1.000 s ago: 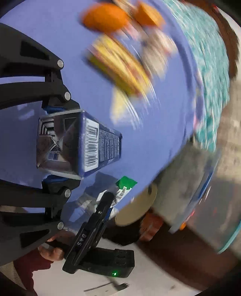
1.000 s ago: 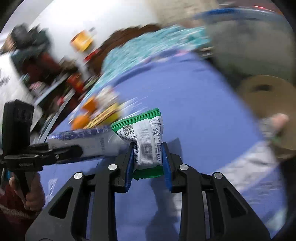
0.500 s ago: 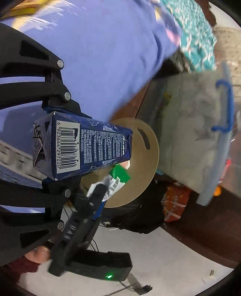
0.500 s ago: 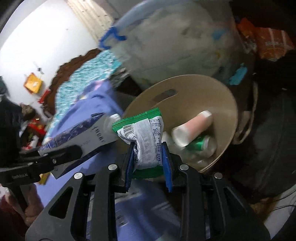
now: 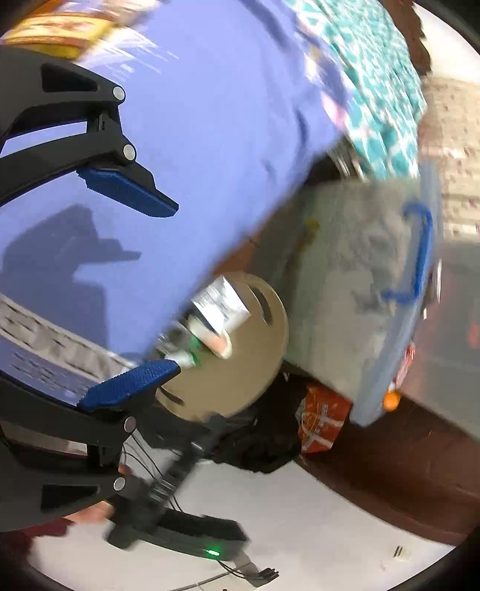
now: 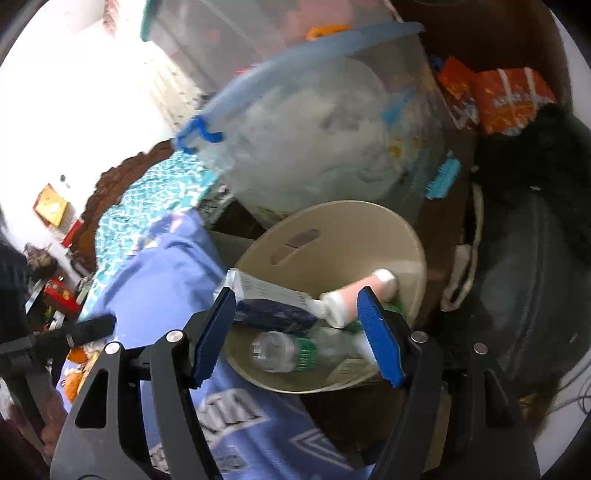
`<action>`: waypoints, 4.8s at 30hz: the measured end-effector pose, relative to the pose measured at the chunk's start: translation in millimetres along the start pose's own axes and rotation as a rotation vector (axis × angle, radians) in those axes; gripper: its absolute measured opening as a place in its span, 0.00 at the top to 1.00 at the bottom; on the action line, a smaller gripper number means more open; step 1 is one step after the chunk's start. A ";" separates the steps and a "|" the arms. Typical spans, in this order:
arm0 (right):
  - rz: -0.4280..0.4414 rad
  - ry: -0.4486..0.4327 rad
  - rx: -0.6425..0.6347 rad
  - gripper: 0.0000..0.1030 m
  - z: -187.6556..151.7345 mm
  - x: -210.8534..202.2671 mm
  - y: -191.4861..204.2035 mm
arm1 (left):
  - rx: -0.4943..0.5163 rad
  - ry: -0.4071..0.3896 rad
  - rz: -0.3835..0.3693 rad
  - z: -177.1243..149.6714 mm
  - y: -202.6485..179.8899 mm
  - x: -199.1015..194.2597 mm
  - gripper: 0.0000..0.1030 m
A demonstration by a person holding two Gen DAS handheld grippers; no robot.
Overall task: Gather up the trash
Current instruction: 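Bring both open tools back over the bed, then grasp the whole orange with left tool while right tool grasps a crumpled tissue, then carry orange and tissue to the beige bin and release both, then bring both open tools back toward the yellow box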
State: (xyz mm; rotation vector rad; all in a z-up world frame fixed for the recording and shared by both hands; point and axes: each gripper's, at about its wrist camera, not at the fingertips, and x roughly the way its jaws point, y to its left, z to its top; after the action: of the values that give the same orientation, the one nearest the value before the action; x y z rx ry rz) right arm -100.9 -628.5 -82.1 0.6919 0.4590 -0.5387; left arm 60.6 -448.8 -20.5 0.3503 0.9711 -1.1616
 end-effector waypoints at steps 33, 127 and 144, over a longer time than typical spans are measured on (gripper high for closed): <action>0.258 0.540 -0.877 0.24 -112.5 229.7 420.3 | -0.682 -0.226 0.236 -225.4 303.6 -207.3 0.27; -0.113 0.103 -0.111 0.52 -0.9 30.0 -19.4 | 0.051 0.148 -0.305 33.4 -63.1 76.4 0.56; -0.112 0.009 -0.012 0.33 -13.8 -4.7 -30.5 | 0.010 0.054 -0.177 3.5 -21.6 11.1 0.27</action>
State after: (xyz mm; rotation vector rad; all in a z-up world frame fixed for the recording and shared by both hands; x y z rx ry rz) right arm -125.8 -637.1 -103.2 0.6597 0.5114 -0.6375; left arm 43.8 -466.7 -22.2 0.3101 1.0604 -1.3234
